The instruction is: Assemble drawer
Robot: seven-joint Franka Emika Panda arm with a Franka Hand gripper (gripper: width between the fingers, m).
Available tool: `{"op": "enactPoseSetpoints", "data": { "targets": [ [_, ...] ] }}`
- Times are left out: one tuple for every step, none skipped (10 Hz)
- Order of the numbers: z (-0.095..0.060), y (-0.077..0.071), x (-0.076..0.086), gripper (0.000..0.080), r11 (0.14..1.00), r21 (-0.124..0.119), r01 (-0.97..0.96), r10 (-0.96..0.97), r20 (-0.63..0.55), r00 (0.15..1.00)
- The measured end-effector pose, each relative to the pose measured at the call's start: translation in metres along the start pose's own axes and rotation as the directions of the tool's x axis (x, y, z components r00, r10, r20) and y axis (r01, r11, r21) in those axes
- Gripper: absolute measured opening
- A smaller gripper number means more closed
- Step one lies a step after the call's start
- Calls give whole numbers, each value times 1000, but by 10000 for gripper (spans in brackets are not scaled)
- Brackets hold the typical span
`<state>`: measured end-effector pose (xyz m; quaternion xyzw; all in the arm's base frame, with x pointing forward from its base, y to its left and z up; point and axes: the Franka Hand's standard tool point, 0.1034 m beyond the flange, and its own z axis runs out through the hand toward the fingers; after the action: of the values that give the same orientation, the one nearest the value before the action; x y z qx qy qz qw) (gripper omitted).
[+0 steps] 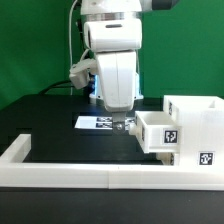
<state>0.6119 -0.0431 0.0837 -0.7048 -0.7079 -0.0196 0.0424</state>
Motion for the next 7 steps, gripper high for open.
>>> {"op": "enactPoseSetpoints", "data": {
  "targets": [
    [2,-2,0,649,1000,4,0,0,-1,1000],
    [18,-15,-5,649,1000,3,19,-19,-84,996],
    [27,-24,-9,649,1000,18,-2,4,-119,993],
    [33,-26,-6,649,1000,11,20,-18,-183,983],
    [37,-27,-2,649,1000,15,-7,10,-218,976],
    [36,-27,7,649,999,20,-29,32,-211,977],
    [37,-27,18,649,999,21,-26,30,-214,976]
  ]
}}
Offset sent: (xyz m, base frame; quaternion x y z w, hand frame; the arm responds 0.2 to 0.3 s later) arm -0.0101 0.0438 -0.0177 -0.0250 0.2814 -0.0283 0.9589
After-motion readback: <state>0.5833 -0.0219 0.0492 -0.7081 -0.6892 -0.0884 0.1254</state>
